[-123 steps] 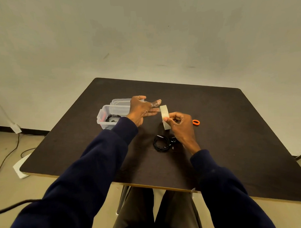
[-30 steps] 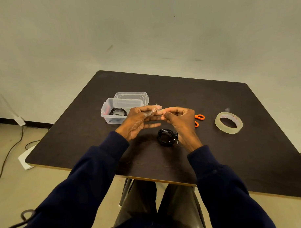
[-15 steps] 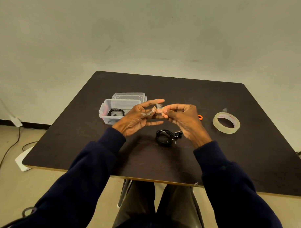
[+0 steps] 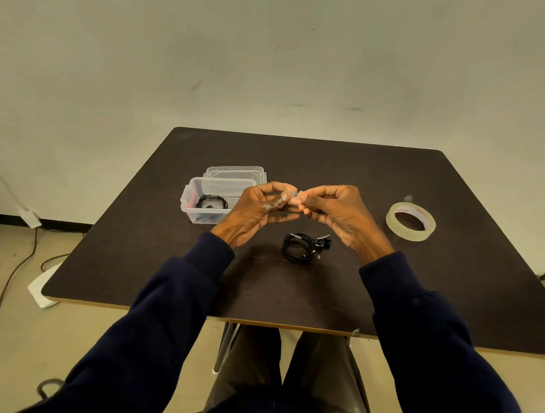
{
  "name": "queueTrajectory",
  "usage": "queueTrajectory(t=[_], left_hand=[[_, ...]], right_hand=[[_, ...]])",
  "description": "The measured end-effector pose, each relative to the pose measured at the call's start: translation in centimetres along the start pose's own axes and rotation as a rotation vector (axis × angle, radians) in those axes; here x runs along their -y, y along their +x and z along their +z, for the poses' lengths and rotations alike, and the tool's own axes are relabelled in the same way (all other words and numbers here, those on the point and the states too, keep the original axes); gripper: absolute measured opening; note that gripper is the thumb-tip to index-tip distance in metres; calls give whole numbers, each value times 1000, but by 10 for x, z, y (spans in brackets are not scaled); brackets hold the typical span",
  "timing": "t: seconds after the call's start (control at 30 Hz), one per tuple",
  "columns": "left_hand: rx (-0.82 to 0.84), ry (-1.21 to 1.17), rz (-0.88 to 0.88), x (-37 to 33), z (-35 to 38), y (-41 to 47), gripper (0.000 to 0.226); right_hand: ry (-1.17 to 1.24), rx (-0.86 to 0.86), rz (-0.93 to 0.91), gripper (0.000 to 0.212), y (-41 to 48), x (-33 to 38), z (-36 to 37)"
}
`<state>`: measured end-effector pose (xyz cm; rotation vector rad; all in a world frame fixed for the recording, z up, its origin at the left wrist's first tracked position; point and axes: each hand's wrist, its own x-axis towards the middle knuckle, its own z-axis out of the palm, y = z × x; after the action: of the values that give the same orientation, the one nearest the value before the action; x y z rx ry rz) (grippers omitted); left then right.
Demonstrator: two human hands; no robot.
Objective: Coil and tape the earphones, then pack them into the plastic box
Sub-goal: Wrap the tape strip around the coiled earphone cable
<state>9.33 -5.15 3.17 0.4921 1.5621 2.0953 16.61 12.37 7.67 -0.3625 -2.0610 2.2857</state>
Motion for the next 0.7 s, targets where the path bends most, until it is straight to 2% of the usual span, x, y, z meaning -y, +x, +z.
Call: queueTrajectory(t=[0.2, 0.5, 0.6, 0.7], left_hand=[[-74, 93, 53, 2, 0, 1, 12], [-279, 246, 229, 7, 14, 4, 11], [-315, 396, 307, 6, 17, 6, 8], [-360, 647, 363, 6, 14, 7, 11]], right_hand=[[-51, -23, -41, 3, -1, -5, 0], [-393, -315, -408, 10, 2, -26, 12], [-402, -350, -451, 9, 2, -30, 12], [-385, -381, -483, 15, 3, -31, 10]])
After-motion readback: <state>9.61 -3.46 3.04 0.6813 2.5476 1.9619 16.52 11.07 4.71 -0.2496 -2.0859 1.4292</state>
